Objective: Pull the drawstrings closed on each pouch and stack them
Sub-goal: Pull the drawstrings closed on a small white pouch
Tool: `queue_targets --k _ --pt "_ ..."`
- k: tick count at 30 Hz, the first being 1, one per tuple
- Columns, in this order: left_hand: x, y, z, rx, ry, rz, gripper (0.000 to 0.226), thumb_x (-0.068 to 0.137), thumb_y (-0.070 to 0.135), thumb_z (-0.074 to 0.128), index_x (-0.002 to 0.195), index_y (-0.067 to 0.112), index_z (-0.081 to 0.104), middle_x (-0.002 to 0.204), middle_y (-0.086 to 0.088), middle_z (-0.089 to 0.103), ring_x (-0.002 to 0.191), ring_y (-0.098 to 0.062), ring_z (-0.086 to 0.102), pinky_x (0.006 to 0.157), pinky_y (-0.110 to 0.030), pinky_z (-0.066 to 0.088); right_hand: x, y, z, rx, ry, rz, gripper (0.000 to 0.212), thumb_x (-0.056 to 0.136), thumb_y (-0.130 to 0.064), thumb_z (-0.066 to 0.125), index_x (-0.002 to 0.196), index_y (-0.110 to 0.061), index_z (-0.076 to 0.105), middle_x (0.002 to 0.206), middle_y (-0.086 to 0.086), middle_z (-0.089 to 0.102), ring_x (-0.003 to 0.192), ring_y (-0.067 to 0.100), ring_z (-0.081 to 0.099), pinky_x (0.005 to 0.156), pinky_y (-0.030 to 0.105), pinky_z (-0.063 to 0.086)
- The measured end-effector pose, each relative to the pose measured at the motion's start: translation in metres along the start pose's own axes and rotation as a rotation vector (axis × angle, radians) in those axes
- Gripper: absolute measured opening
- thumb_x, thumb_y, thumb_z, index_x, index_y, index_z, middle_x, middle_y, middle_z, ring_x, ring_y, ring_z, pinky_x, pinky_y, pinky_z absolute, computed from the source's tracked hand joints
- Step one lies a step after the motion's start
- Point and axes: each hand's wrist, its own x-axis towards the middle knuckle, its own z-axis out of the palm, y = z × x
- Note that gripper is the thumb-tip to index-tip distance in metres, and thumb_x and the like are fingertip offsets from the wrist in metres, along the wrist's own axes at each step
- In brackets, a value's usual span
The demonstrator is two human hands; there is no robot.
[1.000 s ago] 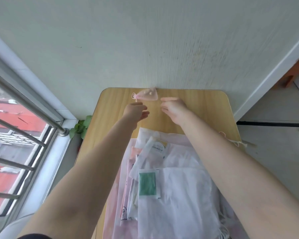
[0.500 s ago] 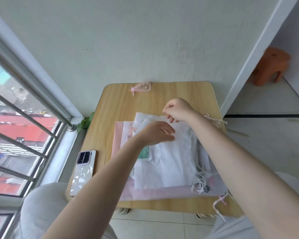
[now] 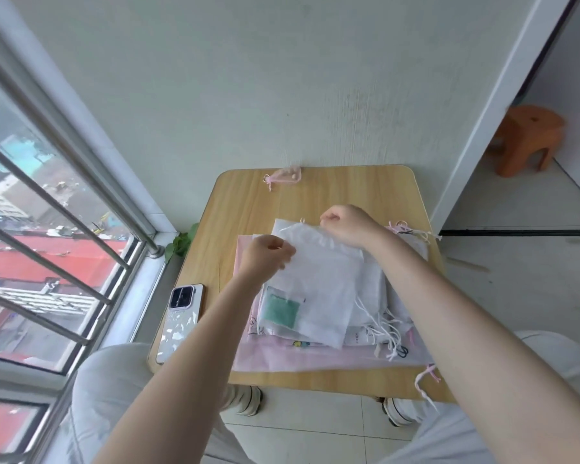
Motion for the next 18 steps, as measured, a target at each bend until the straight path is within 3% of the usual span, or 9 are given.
queue_targets --k 2,5,8,12,15,18 --pt "-0.003 -0.005 -0.013 -0.028 -0.049 -0.056 0.009 0.085 0.007 0.066 0.093 0.005 0.068 0.071 -0.005 0.067 0.054 -0.012 0.057 0.054 -0.018 0.047 0.002 -0.004 0.007 -0.077 -0.085 0.004 0.035 0.091 -0.022 0.052 0.111 0.004 0.064 0.116 0.021 0.065 0.109 0.036 0.059 0.085 0.04 0.051" --pt "-0.007 -0.012 -0.026 -0.064 -0.105 -0.13 0.019 0.081 0.001 0.061 0.097 0.005 0.07 0.069 -0.006 0.065 0.055 -0.015 0.057 0.056 -0.021 0.048 0.002 -0.014 0.022 -0.213 -0.24 -0.026 0.028 0.091 -0.021 0.057 0.103 0.0 0.07 0.102 0.013 0.071 0.091 0.029 0.064 0.076 0.034 0.048" --pt "-0.01 -0.018 -0.035 -0.136 -0.198 -0.163 0.024 0.081 0.001 0.058 0.101 0.001 0.07 0.073 -0.007 0.063 0.06 -0.017 0.058 0.061 -0.028 0.052 -0.002 -0.023 0.035 -0.263 -0.304 -0.044 0.024 0.09 -0.021 0.057 0.097 -0.001 0.068 0.084 0.004 0.061 0.073 0.018 0.052 0.064 0.028 0.038" --pt "-0.014 -0.025 -0.044 -0.319 -0.333 -0.258 0.019 0.09 0.028 0.061 0.098 0.014 0.07 0.083 -0.002 0.067 0.07 -0.019 0.064 0.063 -0.033 0.056 -0.007 -0.037 0.048 -0.289 -0.307 -0.128 0.019 0.094 -0.021 0.053 0.095 -0.006 0.064 0.099 0.011 0.064 0.083 0.02 0.055 0.071 0.031 0.042" --pt "-0.007 -0.033 -0.044 -0.446 -0.313 -0.298 0.034 0.084 0.053 0.061 0.087 0.022 0.075 0.087 -0.001 0.071 0.077 -0.017 0.066 0.072 -0.032 0.053 -0.009 -0.045 0.056 -0.282 -0.321 -0.174 0.008 0.094 -0.026 0.055 0.093 -0.022 0.062 0.098 -0.003 0.062 0.089 0.019 0.059 0.071 0.028 0.045" --pt "-0.001 -0.042 -0.042 -0.522 -0.134 -0.291 0.026 0.082 0.044 0.063 0.082 0.022 0.077 0.101 -0.007 0.071 0.084 -0.023 0.064 0.079 -0.036 0.048 -0.01 -0.047 0.066 -0.24 -0.29 -0.185 0.01 0.092 -0.034 0.06 0.092 -0.025 0.062 0.089 -0.008 0.059 0.079 0.013 0.056 0.061 0.023 0.041"
